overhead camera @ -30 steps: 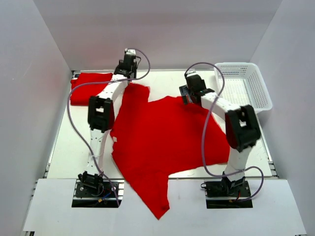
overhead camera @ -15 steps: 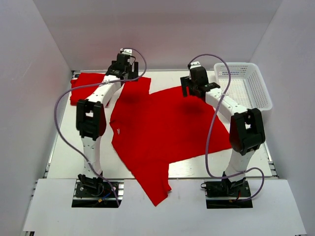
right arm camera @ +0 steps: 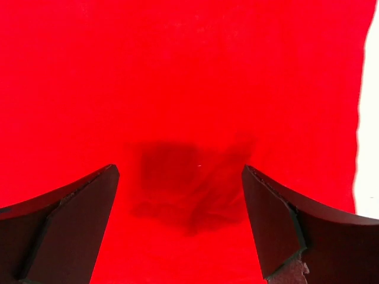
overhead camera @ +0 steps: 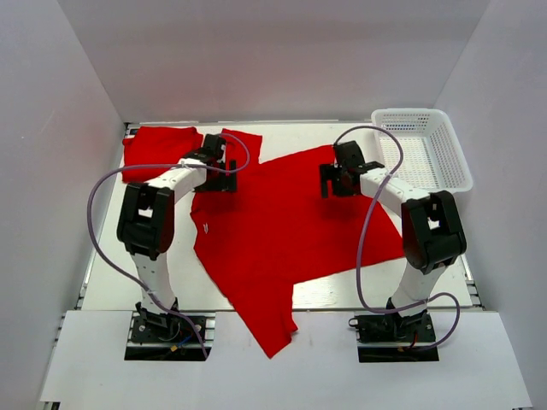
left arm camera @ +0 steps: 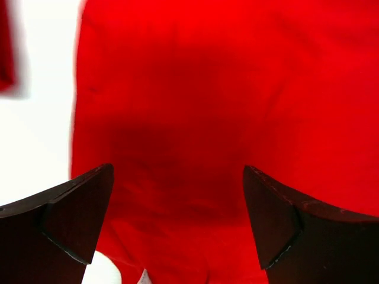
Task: Fold and stack the t-shirts
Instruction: Flatten out the tshirt
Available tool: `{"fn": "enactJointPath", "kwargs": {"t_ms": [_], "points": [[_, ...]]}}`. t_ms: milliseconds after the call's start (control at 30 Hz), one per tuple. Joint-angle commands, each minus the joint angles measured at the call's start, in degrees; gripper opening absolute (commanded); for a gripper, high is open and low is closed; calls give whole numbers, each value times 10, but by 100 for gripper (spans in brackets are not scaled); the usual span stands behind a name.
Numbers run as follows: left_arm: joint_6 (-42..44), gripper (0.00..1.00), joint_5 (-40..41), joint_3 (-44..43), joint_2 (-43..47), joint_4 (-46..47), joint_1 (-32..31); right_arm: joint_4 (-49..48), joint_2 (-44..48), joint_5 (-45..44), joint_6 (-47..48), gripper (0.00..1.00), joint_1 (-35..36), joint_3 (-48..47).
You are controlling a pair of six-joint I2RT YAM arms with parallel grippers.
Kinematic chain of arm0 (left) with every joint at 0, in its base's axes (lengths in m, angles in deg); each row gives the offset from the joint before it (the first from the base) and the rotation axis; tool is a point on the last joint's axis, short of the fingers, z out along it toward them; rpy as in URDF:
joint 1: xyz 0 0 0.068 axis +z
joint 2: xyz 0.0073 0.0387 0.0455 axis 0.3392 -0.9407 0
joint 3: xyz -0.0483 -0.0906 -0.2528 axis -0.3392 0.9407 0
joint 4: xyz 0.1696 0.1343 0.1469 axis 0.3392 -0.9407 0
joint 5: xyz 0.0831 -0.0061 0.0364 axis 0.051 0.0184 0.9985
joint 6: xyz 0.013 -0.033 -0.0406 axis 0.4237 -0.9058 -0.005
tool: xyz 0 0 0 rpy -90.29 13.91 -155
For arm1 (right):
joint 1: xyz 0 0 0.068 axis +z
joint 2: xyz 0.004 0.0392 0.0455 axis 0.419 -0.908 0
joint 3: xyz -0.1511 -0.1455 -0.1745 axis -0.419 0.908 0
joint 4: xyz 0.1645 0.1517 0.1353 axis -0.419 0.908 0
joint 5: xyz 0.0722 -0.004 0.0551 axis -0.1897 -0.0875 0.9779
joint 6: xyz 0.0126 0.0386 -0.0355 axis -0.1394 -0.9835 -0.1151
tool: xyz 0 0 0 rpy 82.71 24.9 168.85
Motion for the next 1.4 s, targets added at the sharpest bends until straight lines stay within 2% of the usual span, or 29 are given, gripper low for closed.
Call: {"fn": "enactJointPath", "kwargs": {"t_ms": [0,100,300,433,700,833,1033,1133,1233,1300,1333,1367], "points": [[-29,100,-10,2,-7,-20,-1,-14,7,19,-36,90,-8,12],[-35,100,-20,-14,-44,-20,-1,-17,-7,28,-44,90,-13,21],[-29,100,-20,-123,-164,-65,10,-17,-47,39,-57,90,-30,17],[-19,100,-7,-248,-245,-111,10,-18,-80,61,-54,90,-42,-13],[11,100,4,-459,-354,-138,21,-11,-143,96,-32,90,-50,-99],[39,100,-13,-520,-372,-121,27,-10,-129,98,-13,90,-49,-129],[73,100,-62,-531,-300,-79,27,7,-58,100,20,90,-46,-156],[81,100,-62,-494,-214,-79,27,0,8,118,22,90,-45,-123],[81,100,-40,-415,-104,-92,14,-17,85,109,14,90,-44,-60],[56,100,-40,-324,-40,-101,9,-27,135,109,5,90,-45,-16],[41,100,-34,-244,29,-109,9,-27,179,78,1,90,-45,13],[25,100,-34,-200,65,-109,3,-25,192,69,-2,90,-42,27]]}}
